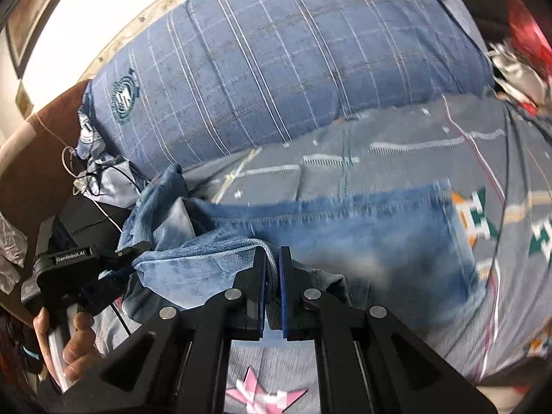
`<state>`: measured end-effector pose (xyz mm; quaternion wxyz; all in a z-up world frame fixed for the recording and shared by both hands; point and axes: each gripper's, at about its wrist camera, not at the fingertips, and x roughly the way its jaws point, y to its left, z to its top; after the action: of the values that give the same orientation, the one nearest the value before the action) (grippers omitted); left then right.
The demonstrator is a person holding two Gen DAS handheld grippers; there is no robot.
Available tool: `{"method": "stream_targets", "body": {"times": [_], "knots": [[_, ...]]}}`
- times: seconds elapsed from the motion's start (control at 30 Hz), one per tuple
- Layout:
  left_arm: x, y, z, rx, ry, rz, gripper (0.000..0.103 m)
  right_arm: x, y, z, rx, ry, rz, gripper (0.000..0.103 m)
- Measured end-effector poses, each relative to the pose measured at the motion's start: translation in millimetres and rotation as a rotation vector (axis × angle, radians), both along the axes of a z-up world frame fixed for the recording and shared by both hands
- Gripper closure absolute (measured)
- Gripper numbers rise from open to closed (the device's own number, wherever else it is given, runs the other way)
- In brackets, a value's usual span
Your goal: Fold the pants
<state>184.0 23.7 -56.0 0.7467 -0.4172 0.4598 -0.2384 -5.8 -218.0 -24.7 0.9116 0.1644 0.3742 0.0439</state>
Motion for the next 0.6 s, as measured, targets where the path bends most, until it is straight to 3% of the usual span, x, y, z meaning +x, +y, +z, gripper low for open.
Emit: {"method": "stream_targets", "body": {"times": [0.2, 0.27, 0.4, 0.5, 0.6], "knots": [[56.9, -45.4, 41.2, 0.016, 0.02, 0.013, 0.093, 53.5, -42.9, 38.0, -0.036, -0.047, 0.023, 0.098], [65.8, -62.1, 57.2, 0.044, -0.018, 0.028, 0.093, 66.7, -60.7, 56.5, -0.04, -0.086, 0.032, 0.098], [46.8, -75.0, 67.5, -0.004, -0.135, 0.041, 0.093, 54.5, -83.2, 85.5, -0.051, -0.179, 0.066, 0.098], [22.5, -80.1, 33.8, 0.01, -0.114, 0.019, 0.093, 34.1, -93.7, 64.6, -0.027, -0.153, 0.073, 0.098], [-0.8, -89.8, -21.9, 0.087, -0.03, 0.01, 0.093, 24.0, -106.7, -4.1, 0.067, -0.003, 0.009, 0.098]]}}
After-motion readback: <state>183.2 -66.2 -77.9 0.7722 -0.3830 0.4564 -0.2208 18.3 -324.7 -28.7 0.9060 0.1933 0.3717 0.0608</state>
